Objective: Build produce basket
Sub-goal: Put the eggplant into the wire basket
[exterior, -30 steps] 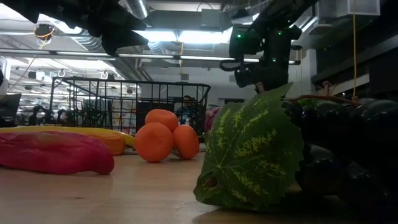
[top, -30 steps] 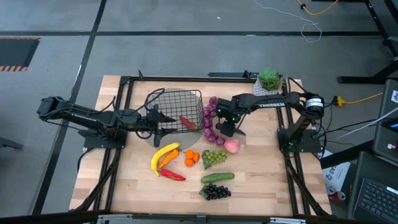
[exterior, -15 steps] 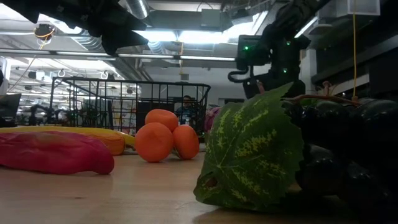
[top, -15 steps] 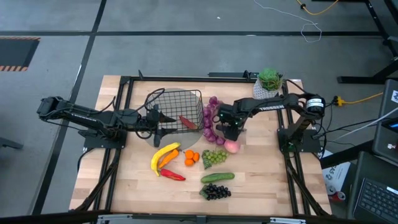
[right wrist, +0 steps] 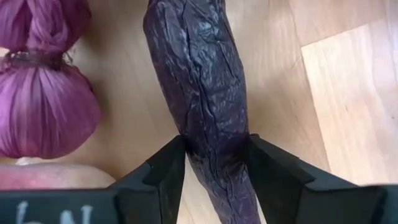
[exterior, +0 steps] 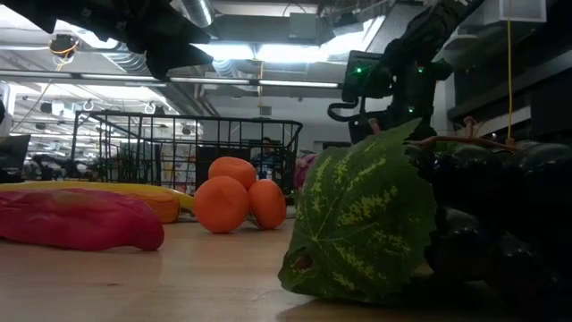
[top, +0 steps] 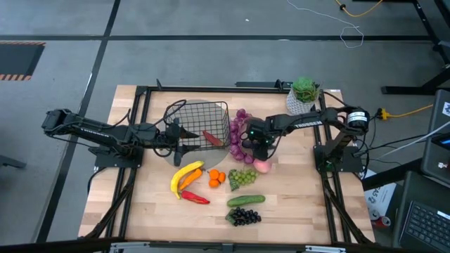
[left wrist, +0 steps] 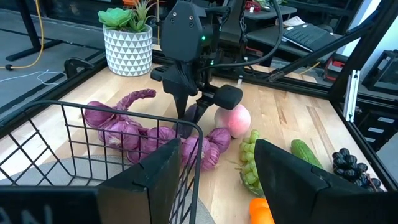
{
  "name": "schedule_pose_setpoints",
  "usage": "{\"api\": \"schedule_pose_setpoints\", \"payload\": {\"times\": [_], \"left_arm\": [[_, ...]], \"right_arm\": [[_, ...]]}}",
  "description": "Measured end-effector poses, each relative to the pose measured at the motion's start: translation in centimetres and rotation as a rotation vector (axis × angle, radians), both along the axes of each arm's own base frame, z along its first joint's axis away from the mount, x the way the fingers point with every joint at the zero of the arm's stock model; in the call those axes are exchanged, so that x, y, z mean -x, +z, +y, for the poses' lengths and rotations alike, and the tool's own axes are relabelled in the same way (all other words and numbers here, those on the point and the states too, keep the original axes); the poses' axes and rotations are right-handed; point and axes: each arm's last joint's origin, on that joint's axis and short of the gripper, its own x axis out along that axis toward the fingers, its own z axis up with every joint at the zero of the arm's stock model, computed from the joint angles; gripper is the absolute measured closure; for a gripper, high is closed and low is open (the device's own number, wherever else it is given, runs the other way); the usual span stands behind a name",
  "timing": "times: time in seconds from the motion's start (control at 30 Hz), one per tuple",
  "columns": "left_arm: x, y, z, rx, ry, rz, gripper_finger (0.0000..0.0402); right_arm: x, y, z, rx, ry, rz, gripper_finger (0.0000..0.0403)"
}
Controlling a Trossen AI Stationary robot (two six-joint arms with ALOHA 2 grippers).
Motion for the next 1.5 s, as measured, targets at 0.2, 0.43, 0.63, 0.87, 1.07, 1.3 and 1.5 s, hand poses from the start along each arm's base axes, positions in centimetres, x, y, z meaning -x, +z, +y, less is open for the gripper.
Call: {"api": "schedule_pose_setpoints", "payload": {"times": [0.2,0.43,0.63,0.87,1.07,1.3,1.5], "left_arm": [[0.0,0.0,0.0,0.0,0.0,0.0,0.0202],[0.0,0.4,-0.1,0.004,-0.004,-0.039,0.0202],[1.0,1.8,-0.3,-0.038,-0.027,-0.136,0.0202],[1.4,2.2,-0.3,-0.033,-0.029,-0.16,0.0202],[1.4,2.2,-0.3,-0.033,-0.029,-0.162,0.0202],[1.4,2.2,-0.3,-0.033,-0.03,-0.162,0.0202],[1.4,2.2,-0.4,-0.032,-0.048,-0.162,0.0202]], "right_arm": [[0.0,0.0,0.0,-0.014,-0.096,0.0,0.0289],[-0.2,0.3,0.0,-0.029,-0.171,0.005,0.0381],[-0.7,2.8,0.1,0.087,-0.172,0.109,0.0379],[-1.8,8.0,0.7,0.284,-0.178,0.163,0.0381],[-3.8,13.0,1.3,0.469,-0.192,-0.004,0.0379],[-7.1,16.6,1.4,0.535,-0.159,-0.365,0.0379],[-9.4,18.1,1.7,0.462,-0.05,-0.633,0.0378]]}}
